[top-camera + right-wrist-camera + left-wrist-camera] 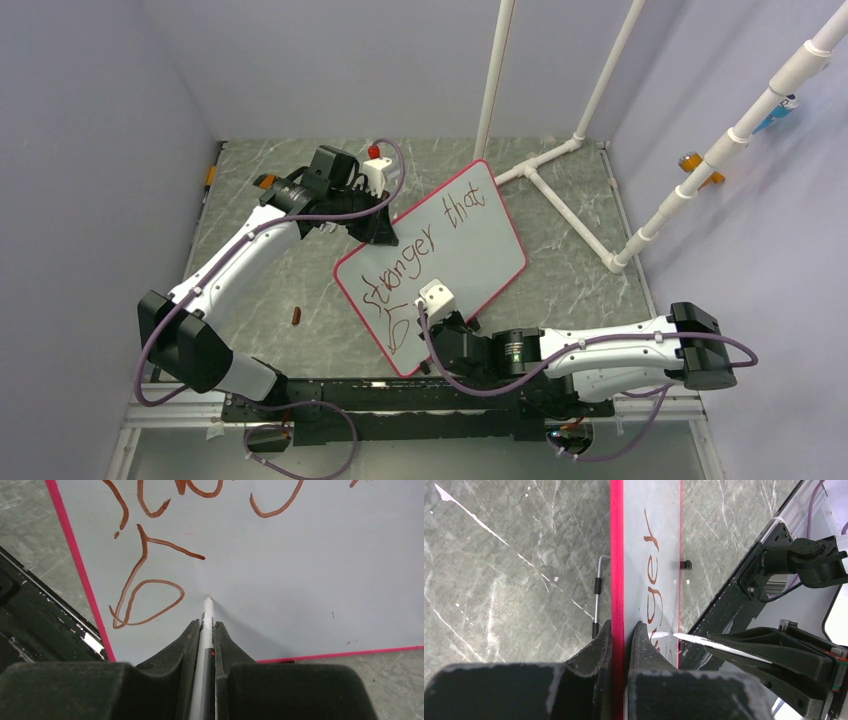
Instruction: Write a sentence on the whiteboard
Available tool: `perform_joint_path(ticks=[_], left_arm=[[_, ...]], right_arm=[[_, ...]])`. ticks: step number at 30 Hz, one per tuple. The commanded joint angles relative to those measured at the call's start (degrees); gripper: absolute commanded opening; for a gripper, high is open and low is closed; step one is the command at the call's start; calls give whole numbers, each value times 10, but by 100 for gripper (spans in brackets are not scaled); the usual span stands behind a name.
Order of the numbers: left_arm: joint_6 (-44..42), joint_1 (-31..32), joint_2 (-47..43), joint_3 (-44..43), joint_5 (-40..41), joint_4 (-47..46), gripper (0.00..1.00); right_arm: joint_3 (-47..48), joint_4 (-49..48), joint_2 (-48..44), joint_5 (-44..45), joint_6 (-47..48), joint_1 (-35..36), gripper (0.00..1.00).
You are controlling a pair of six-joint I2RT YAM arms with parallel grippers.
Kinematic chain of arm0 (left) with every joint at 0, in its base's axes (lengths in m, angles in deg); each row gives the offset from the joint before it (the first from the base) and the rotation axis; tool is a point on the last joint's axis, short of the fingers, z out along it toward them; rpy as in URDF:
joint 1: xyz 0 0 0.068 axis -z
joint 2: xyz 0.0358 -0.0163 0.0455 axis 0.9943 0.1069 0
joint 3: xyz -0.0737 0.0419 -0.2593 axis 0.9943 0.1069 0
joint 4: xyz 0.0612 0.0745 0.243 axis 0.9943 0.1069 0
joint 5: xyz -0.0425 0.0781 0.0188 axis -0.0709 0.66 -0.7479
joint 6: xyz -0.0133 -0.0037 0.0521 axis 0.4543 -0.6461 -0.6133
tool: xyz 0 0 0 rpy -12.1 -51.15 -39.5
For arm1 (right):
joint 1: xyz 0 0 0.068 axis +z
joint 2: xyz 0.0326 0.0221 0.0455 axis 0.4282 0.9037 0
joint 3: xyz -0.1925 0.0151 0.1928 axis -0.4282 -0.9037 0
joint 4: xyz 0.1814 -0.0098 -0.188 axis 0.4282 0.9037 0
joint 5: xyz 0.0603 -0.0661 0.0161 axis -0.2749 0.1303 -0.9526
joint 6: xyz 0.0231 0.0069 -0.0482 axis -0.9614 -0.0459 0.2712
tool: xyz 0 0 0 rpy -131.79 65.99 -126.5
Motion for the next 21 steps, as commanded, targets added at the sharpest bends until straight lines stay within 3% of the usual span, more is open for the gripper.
perform_joint_path(ticks=[1, 13, 21], left_arm=[[-101, -10, 8, -8, 214, -10, 0], [-101, -9, 8, -7, 213, -10, 0], [-102, -9, 8, -8, 214, -10, 0]], right_arm=[[-14, -35, -2, -7, -7, -11, 0], [-16, -15, -21, -3, 0, -58, 0], [6, -43, -17, -36, 58, -64, 0]])
